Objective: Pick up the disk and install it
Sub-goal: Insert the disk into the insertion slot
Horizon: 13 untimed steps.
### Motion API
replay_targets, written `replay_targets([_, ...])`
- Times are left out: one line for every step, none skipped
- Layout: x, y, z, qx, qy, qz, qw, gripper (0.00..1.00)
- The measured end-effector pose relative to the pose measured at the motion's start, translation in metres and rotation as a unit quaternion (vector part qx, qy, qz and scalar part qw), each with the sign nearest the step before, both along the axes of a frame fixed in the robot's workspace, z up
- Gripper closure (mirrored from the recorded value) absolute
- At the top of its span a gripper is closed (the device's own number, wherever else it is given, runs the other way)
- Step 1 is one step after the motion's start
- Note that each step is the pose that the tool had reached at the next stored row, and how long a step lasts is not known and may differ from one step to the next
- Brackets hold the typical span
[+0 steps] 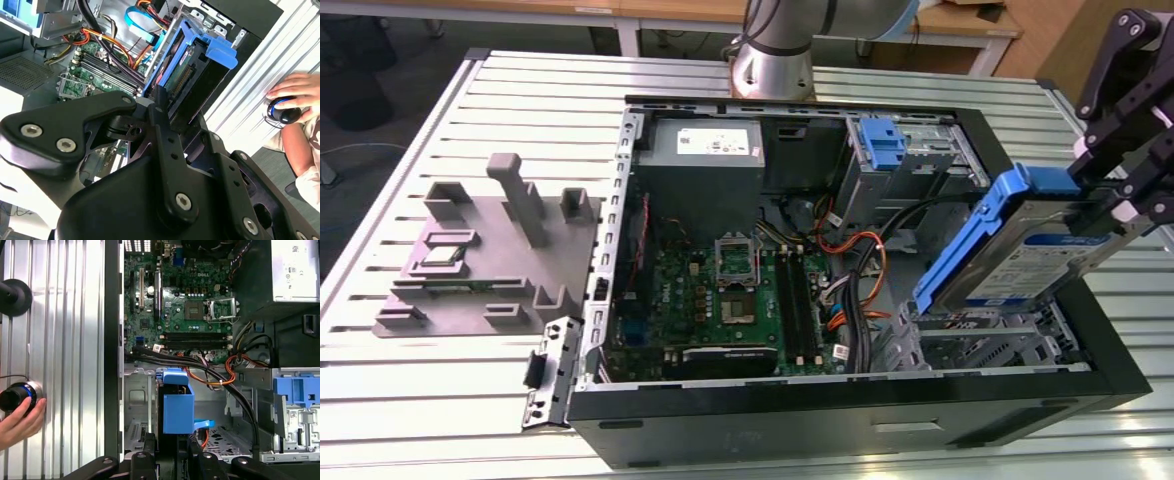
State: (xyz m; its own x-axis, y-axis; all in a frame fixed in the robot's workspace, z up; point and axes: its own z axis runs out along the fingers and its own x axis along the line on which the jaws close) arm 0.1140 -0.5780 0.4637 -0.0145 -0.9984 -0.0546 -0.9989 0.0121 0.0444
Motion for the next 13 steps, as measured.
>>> replay_targets([0.0002,-0.0002,-0.0001,0.0000,0.0000,0.000,1.0000,0.65])
replay_targets([0.0004,-0.0003,-0.0003,0.0000,0.0000,0.000,1.0000,0.65])
replay_targets([0.0007,-0.0004,-0.0005,0.0000,0.0000,0.000,1.0000,0.65])
replay_targets([0.0010,-0.0006,-0.0008,0.0000,0.0000,0.000,1.0000,0.65])
replay_targets([0.0014,-0.0009,-0.0011,-0.0001,0.0000,0.000,1.0000,0.65])
replay_targets([0.0016,-0.0010,-0.0015,-0.0001,0.0000,0.000,1.0000,0.65])
replay_targets([0.0016,-0.0010,-0.0020,-0.0002,0.0000,0.000,1.0000,0.65])
replay_targets([0.0016,-0.0010,-0.0029,-0.0002,0.0000,0.000,1.0000,0.65])
replay_targets([0.0016,-0.0010,-0.0040,-0.0002,0.0000,0.000,1.0000,0.65])
replay_targets([0.0017,-0.0011,-0.0053,-0.0001,0.0000,0.000,1.0000,0.65])
replay_targets([0.0017,-0.0011,-0.0063,-0.0001,0.0000,0.000,1.0000,0.65])
replay_targets([0.0017,-0.0010,-0.0072,-0.0001,0.0000,0.000,1.0000,0.65])
replay_targets([0.0017,-0.0011,-0.0081,-0.0001,0.0000,0.000,1.0000,0.65])
